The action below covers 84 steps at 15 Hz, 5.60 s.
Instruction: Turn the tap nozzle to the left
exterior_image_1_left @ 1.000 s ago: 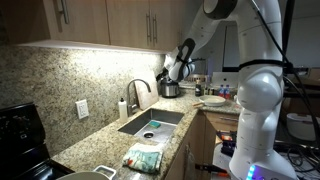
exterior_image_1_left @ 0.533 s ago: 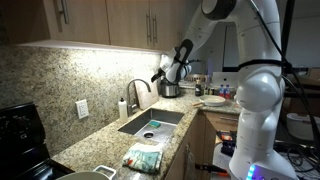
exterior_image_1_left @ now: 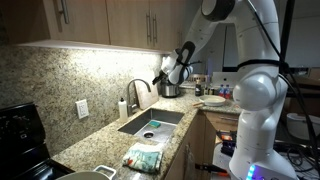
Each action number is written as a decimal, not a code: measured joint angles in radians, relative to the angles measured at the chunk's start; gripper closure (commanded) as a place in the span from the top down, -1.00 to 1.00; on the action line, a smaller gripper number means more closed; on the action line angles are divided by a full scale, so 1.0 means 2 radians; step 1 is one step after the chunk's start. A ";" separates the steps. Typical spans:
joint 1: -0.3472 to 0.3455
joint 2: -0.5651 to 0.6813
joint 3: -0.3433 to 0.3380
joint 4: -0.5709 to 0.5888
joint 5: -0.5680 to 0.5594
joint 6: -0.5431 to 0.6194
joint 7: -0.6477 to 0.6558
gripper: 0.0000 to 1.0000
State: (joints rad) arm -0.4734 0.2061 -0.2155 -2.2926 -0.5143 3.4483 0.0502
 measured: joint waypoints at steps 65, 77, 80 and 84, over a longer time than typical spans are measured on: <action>-0.500 0.378 0.546 0.275 -0.586 0.002 0.074 1.00; -0.464 0.391 0.499 0.331 -0.513 0.001 0.045 1.00; -0.441 0.407 0.499 0.369 -0.513 0.001 0.045 1.00; -0.418 0.431 0.496 0.415 -0.513 0.001 0.045 1.00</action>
State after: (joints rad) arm -1.3088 1.0685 0.7756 -1.4627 -1.5403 3.4501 0.1403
